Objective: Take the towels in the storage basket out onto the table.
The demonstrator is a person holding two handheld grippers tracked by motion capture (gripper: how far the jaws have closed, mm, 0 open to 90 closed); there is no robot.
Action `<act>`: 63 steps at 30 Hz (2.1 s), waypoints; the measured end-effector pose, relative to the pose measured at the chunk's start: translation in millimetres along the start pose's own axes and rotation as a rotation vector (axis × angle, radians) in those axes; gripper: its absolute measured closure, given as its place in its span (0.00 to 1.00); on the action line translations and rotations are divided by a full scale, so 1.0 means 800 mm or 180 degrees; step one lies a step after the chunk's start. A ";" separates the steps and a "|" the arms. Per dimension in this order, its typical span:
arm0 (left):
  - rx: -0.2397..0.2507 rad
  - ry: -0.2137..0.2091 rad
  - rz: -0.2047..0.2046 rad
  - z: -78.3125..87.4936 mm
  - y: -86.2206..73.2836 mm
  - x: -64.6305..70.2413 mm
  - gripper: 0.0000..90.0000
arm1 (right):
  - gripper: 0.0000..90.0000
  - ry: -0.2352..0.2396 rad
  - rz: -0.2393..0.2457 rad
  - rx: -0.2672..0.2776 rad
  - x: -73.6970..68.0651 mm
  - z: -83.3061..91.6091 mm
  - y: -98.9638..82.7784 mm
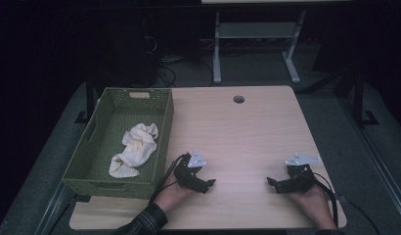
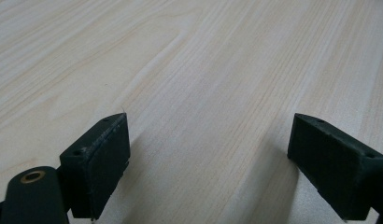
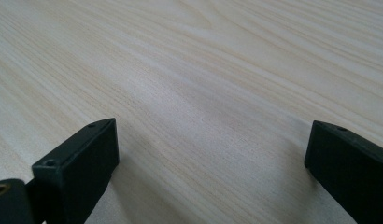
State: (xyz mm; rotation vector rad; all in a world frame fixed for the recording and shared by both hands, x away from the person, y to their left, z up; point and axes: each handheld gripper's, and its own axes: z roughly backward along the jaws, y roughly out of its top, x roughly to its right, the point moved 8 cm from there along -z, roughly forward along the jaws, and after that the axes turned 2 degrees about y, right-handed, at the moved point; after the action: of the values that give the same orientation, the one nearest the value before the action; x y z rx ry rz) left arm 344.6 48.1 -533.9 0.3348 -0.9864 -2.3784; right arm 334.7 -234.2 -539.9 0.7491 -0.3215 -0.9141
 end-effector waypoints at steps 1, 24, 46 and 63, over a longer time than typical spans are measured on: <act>-0.0012 0.0003 0.0011 0.000 0.000 0.000 0.14 | 0.03 0.0000 -0.0004 -0.0001 0.000 0.000 0.000; -0.0051 0.0085 0.0149 0.021 0.019 -0.008 0.15 | 0.03 0.0004 0.0003 -0.0002 0.000 0.000 0.000; -0.0031 0.0151 0.0182 0.046 0.049 -0.016 0.15 | 0.03 0.0026 0.0025 -0.0002 0.000 0.000 0.000; -0.0083 0.0091 0.0227 0.064 0.073 -0.016 0.15 | 0.03 0.0010 -0.0005 -0.0010 -0.001 0.000 0.000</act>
State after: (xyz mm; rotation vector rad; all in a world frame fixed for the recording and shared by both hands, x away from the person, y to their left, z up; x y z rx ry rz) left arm 356.2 51.2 -456.0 0.3177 -0.9380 -2.3141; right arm 334.1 -234.1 -540.0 0.7477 -0.3168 -0.9147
